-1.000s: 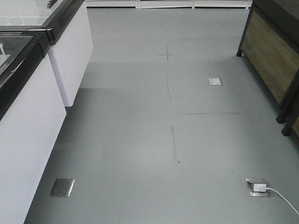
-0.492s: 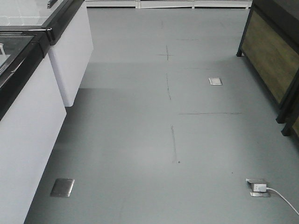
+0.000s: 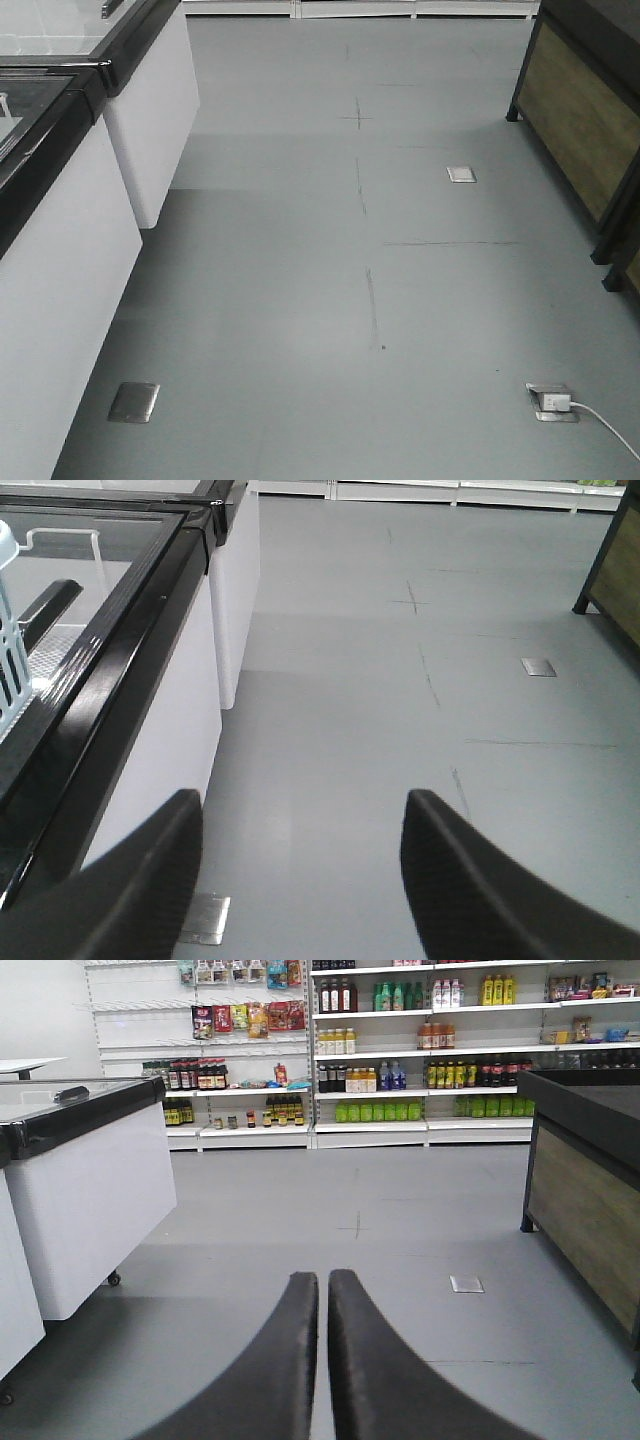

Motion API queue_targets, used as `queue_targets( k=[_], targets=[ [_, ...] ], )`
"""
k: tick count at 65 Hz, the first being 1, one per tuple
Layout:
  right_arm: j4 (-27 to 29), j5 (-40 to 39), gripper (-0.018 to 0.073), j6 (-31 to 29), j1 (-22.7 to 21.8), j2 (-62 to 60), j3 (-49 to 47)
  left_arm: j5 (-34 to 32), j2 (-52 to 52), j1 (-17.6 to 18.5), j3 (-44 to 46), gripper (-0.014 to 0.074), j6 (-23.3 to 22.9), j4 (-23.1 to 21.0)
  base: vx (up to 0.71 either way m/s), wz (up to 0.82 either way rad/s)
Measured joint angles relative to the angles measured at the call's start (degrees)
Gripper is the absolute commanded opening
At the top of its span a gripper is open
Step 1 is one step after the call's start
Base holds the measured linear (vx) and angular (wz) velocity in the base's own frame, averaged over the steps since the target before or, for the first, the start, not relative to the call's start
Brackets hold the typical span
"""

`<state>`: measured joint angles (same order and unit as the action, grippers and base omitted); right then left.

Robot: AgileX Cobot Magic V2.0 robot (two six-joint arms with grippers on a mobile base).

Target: Left arm holds basket, right arm returns cookies

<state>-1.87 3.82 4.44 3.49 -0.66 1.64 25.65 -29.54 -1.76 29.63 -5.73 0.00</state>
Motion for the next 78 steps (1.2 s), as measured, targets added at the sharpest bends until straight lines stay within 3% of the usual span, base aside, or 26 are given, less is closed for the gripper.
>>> queue_targets(
  k=[14, 23, 35, 53, 62, 69, 78],
  targets=[
    [0.00, 0.00, -0.0010, 0.00, 0.00, 0.00, 0.00, 1.87, 0.00, 0.00, 0.00, 0.0448, -1.40, -0.86, 0.00, 0.00],
    [0.00, 0.00, -0.0010, 0.00, 0.00, 0.00, 0.00, 3.82, -2.26, 0.00, 0.93, 0.0428, -5.42, -0.90, 0.00, 0.00],
    [0.00, 0.00, -0.0010, 0.00, 0.00, 0.00, 0.00, 8.38, -13.98, 0.00, 7.66, 0.0416, -11.64, -1.08, 0.00, 0.00],
    [0.00, 0.00, -0.0010, 0.00, 0.00, 0.00, 0.00, 14.51, -32.64, -1.56, 23.07, 0.0416, -16.78, -2.98, 0.00, 0.00],
    [0.00, 0.00, -0.0010, 0.00, 0.00, 0.00, 0.00, 18.73, -37.33, -7.82, 30.99, 0.0416, -15.46, -8.56, 0.00, 0.00],
    [0.00, 0.00, -0.0010, 0.00, 0.00, 0.00, 0.00, 20.94, -38.24, -15.41, 36.18, 0.0416, -10.78, -15.33, 0.00, 0.00],
    [0.00, 0.00, -0.0010, 0.00, 0.00, 0.00, 0.00, 23.35, -38.79, -27.80, 41.33, 0.0419, -4.66, -25.67, 0.00, 0.00]
  ],
)
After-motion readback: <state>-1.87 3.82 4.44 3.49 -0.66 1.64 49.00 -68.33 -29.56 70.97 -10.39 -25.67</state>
